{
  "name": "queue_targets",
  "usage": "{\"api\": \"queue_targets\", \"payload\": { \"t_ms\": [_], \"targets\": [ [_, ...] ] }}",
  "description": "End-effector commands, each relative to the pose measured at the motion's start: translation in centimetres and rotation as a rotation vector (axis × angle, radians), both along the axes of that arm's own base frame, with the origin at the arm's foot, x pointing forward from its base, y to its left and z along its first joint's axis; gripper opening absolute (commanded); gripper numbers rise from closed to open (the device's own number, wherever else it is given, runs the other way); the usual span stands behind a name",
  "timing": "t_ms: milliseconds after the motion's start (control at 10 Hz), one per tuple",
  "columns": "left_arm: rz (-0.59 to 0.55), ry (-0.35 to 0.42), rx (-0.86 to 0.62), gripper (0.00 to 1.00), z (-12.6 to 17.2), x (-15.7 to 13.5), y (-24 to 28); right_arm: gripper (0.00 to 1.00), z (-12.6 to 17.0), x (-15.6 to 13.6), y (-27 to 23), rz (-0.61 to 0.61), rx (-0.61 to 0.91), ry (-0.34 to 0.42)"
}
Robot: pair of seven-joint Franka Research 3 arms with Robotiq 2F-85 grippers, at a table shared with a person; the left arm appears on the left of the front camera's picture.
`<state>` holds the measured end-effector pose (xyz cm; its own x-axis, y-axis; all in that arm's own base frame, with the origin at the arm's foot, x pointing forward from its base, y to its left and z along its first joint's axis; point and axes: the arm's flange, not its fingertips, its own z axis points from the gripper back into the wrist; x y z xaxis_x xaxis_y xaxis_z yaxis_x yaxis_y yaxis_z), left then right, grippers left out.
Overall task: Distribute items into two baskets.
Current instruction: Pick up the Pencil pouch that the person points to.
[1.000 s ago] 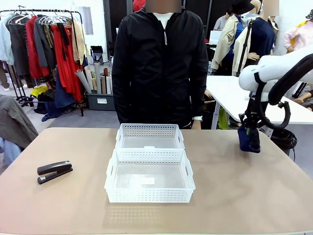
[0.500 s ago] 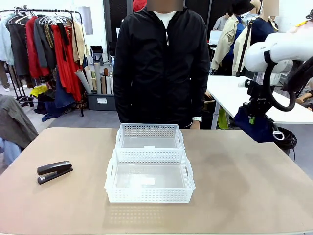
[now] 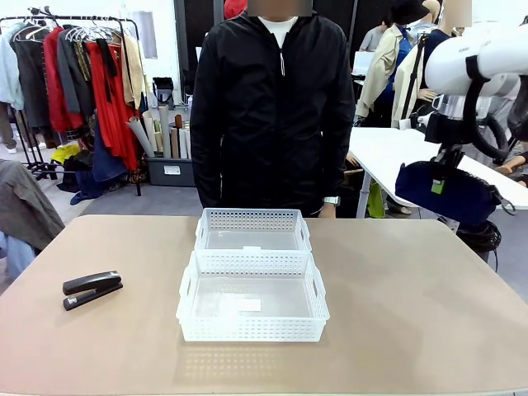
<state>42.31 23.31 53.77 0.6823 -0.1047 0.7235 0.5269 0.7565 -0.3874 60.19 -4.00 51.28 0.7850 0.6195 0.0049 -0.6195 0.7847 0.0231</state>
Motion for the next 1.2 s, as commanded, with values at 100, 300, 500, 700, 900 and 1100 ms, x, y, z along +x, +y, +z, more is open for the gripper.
{"api": "queue_targets", "payload": {
  "t_ms": [100,300,500,700,900,1100],
  "targets": [
    [0.004,-0.002,0.0,1.0,0.1,0.0,0.0,0.0,1.7,-1.4,0.0,0.174,0.092,0.094],
    [0.004,-0.002,0.0,1.0,0.1,0.0,0.0,0.0,2.4,-2.7,1.5,0.261,0.053,0.081],
    [0.004,-0.002,0.0,1.0,0.1,0.0,0.0,0.0,2.9,-3.8,2.7,0.342,0.006,0.075],
    [0.004,-0.002,0.0,1.0,0.1,0.0,0.0,0.0,3.3,-4.7,3.1,0.4,-0.006,0.058],
    [0.004,-0.002,0.0,1.0,0.1,0.0,0.0,0.0,3.4,-4.6,3.4,0.401,0.017,0.057],
    [0.004,-0.002,0.0,1.0,0.1,0.0,0.0,0.0,3.8,-3.9,3.8,0.375,0.017,0.07]
  ]
}}
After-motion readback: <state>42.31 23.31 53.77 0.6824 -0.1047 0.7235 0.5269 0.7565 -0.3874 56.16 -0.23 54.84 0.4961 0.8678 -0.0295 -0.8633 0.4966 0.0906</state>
